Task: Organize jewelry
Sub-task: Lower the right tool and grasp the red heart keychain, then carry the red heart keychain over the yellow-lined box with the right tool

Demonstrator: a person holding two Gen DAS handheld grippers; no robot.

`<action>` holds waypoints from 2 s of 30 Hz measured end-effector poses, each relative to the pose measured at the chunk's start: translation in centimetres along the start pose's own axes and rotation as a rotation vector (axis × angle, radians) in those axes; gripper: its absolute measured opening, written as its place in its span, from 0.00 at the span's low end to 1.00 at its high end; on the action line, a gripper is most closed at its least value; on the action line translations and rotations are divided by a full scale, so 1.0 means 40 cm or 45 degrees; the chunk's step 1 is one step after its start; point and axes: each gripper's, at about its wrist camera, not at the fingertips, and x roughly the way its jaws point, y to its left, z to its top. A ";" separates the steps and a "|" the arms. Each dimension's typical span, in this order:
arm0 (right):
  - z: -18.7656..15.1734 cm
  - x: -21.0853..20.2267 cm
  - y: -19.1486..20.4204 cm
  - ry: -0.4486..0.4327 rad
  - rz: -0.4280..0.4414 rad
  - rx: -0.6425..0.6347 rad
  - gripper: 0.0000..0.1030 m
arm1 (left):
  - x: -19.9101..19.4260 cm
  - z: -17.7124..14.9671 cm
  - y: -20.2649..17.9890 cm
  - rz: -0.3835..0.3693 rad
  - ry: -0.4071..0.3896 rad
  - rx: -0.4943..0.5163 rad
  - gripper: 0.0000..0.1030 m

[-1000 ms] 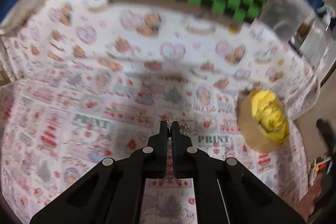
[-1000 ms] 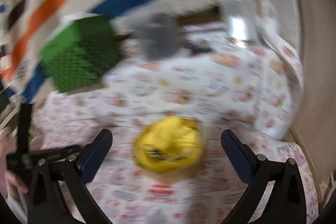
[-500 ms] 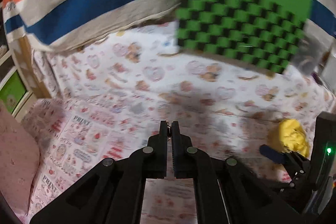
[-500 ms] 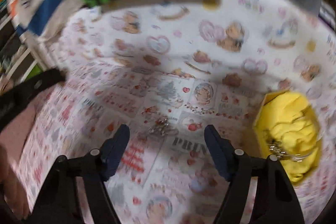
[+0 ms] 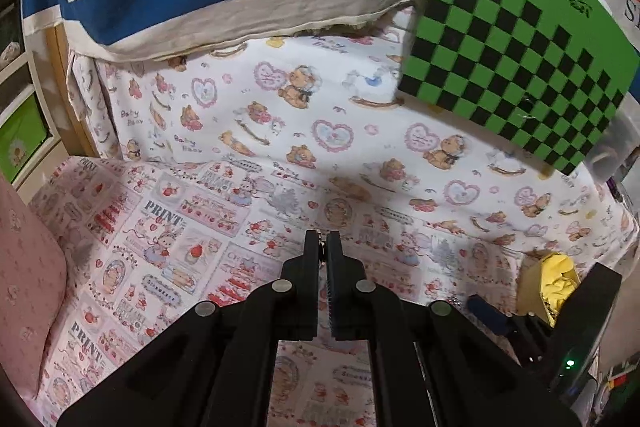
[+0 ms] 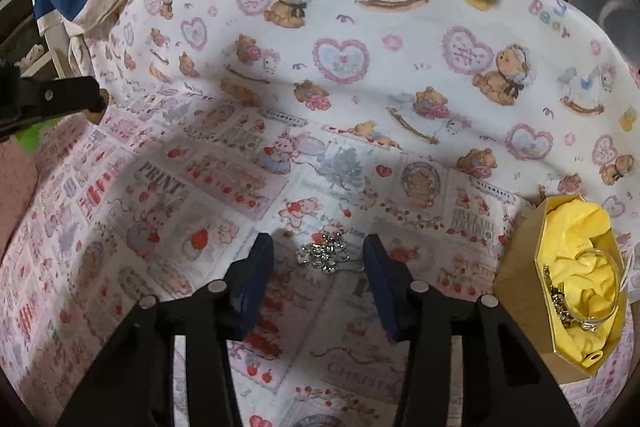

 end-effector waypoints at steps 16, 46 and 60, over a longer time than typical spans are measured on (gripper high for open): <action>0.014 0.008 -0.012 0.006 0.028 0.007 0.22 | 0.017 -0.016 -0.017 0.118 -0.032 0.032 0.03; 0.058 -0.204 -0.096 -0.346 0.078 0.153 0.03 | -0.056 -0.008 -0.019 0.060 -0.165 0.032 0.03; 0.084 -0.467 -0.223 -0.548 0.047 0.274 0.03 | -0.191 -0.004 -0.097 -0.090 -0.309 0.071 0.03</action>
